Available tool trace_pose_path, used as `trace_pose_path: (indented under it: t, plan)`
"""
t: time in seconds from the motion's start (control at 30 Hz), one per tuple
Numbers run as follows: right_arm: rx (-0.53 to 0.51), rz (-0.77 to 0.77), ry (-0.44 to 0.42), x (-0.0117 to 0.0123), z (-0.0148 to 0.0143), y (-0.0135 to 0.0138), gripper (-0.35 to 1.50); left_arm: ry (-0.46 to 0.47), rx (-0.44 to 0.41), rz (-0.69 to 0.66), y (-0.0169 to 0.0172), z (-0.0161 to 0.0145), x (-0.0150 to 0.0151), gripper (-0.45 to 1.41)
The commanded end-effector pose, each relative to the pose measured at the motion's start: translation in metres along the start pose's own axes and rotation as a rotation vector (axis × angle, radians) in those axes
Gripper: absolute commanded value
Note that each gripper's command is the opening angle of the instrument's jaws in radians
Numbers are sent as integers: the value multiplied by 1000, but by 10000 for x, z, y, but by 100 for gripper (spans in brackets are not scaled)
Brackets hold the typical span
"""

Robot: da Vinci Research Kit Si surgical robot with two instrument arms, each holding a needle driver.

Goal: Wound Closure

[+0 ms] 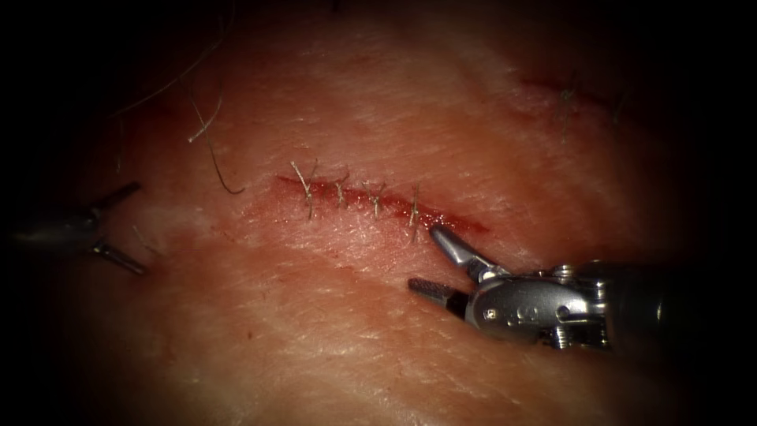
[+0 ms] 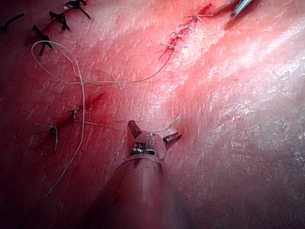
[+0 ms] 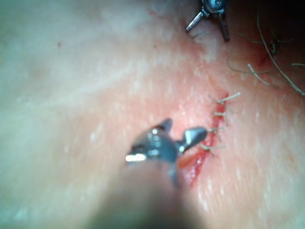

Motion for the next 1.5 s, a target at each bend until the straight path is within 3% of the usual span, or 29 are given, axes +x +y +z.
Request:
trace_pose_path:
  t: [0.03,0.47,0.63,0.87,1.07,1.3,1.5]
  plan:
    - [1,0,2,-1,6,-7,148,1,-8,-7,7,4,3,125]
    - [1,11,2,-1,6,-9,148,40,-34,-31,41,-40,107,120]
    - [1,16,2,-1,6,-9,148,17,46,18,40,-52,145,113]
    - [1,16,1,-1,6,-10,148,-88,296,103,-8,-64,191,104]
    - [0,22,1,0,6,-10,148,-145,316,120,-34,-49,193,106]
    - [0,22,0,0,6,-10,148,-308,268,153,-36,-12,165,106]
    - [-1,28,-1,2,5,-11,148,-350,265,142,-45,8,154,104]
